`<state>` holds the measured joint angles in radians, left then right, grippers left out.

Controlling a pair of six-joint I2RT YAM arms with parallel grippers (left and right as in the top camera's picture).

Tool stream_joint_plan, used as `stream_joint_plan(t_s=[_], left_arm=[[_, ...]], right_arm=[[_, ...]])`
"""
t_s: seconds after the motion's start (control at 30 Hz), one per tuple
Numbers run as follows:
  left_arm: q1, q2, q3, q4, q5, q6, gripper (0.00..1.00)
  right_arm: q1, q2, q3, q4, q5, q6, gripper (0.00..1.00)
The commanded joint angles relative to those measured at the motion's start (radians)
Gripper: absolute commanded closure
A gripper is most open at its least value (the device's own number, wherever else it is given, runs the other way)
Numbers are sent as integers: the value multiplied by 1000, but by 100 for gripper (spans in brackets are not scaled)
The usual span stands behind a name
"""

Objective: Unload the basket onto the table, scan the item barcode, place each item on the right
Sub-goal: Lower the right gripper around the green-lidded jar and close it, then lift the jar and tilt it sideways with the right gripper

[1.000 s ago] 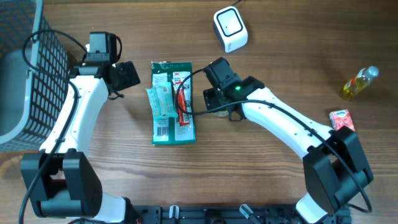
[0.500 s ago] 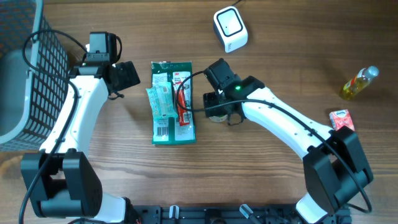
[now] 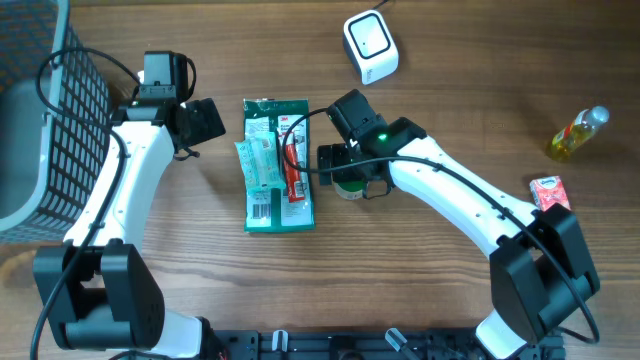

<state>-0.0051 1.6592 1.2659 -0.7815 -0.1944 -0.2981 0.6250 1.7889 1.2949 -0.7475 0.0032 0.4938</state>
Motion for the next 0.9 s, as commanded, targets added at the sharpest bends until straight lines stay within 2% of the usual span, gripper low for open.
stream_joint_plan(t_s=[0.0,0.27,0.43,0.87], left_arm=[[3,8,-5,0,-9,-2,0],[3,8,-5,0,-9,-2,0],[3,8,-5,0,-9,-1,0],[3,8,-5,0,-9,-2,0]], right_arm=[[-1,21,19,-2,-4,34,0],[0,86,19,-2,-2,59,1],[0,101,19,-6,-5,63,6],[0,145,19,-23,-5,60,8]])
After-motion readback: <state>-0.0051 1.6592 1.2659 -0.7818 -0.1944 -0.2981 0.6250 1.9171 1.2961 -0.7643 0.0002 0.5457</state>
